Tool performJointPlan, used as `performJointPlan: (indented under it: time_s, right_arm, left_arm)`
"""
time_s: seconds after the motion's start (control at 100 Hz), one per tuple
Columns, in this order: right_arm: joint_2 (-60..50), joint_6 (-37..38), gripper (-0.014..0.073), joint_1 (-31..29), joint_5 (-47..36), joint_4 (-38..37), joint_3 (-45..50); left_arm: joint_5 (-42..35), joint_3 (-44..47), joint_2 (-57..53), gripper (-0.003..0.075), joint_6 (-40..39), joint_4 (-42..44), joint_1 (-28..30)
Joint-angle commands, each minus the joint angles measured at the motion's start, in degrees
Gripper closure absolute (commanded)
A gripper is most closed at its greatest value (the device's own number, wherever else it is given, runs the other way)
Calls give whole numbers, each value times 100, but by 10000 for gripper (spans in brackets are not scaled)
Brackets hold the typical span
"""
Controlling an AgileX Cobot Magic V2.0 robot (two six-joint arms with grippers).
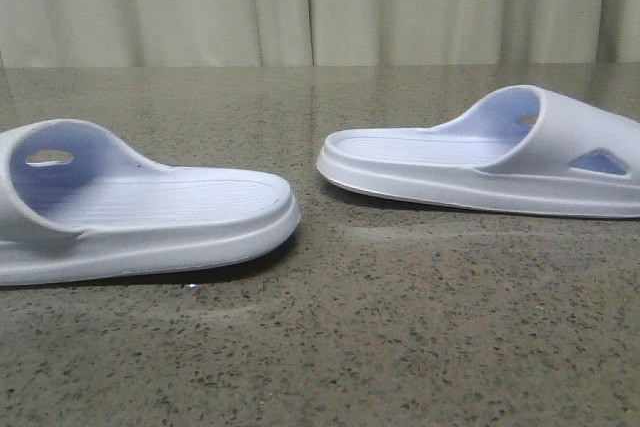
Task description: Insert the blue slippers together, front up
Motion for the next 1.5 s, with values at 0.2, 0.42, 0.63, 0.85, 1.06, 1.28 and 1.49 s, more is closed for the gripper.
performJointPlan:
  time_s: [0.2,0.42,0.63,0.85,1.06,1.28,1.49]
  right_arm:
    - [100,20,227,-33,-674,23,-201]
    - [100,20,227,-33,-674,23,-201]
    - [100,20,227,-33,-674,23,-201]
    - [100,20,227,-33,-674,23,-201]
    - [100,20,227,-33,-696,23,-201]
    - [100,20,227,-33,-820,23,-190]
    - [100,20,227,-33,-894,23,-190]
  left_arm:
    - [-896,473,94,185,-1123,-113,-22]
    - [-1436,952,94,224,-1281,-109,-22]
    - [-1330,1280,354,224,-1306,-216,-22]
    - [-1051,1333,973,224,-1306,-315,-22]
    - [-1051,1333,1419,224,-1306,-344,-22]
    - [-976,1333,1837,224,-1306,-507,-22]
    - [-870,1333,2201,224,-1306,-612,-22]
